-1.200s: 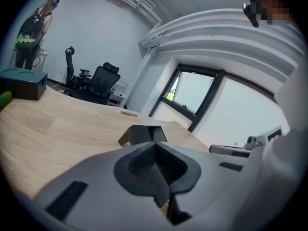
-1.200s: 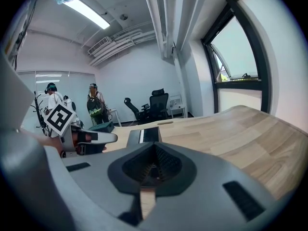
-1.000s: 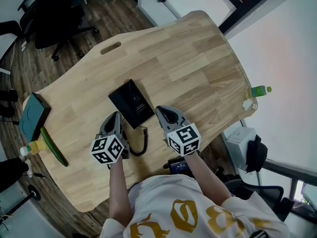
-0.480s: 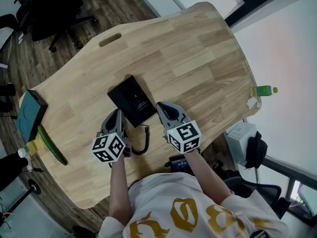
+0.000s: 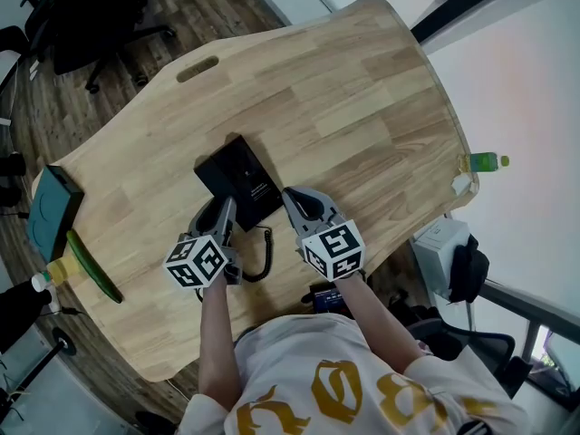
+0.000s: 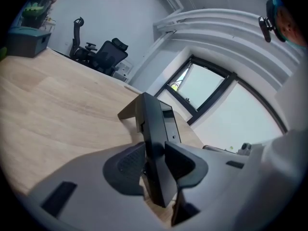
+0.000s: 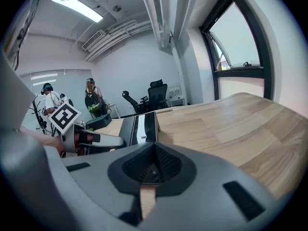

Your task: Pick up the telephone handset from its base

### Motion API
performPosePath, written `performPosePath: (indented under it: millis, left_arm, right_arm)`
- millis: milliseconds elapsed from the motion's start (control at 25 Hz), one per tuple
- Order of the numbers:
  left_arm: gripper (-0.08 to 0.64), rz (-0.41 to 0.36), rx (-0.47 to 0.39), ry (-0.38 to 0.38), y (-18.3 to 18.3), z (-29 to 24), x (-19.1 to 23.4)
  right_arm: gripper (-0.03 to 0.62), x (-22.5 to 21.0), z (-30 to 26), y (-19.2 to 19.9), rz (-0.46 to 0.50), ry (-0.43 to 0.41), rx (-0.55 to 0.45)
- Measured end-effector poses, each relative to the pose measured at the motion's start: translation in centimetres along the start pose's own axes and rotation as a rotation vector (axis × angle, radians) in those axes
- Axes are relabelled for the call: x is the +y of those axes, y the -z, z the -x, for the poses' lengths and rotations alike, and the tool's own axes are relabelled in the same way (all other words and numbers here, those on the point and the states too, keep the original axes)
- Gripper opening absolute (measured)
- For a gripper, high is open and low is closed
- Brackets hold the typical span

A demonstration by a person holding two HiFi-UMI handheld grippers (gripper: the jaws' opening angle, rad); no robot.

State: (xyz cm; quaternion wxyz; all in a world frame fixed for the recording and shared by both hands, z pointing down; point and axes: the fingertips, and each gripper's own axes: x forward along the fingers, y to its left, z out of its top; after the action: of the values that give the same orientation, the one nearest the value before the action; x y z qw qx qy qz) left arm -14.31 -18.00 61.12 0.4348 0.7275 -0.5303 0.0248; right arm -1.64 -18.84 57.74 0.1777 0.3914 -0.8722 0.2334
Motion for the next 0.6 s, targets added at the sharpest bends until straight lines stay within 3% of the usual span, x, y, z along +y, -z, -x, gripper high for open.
performPosePath:
  millis: [320, 600]
  left_arm:
    - [0.108, -0.010, 0.020, 0.028, -0.04, 0.21, -0.24]
    - [0.087, 0.036, 0.013, 0.062, -0.21, 0.72, -0.66]
  right_arm:
    - [0.005, -0.44, 0.18, -0.28, 0.001, 0.010, -0.007]
    - [0.005, -0.06, 0.34, -0.55, 0.008, 0.004, -0.013]
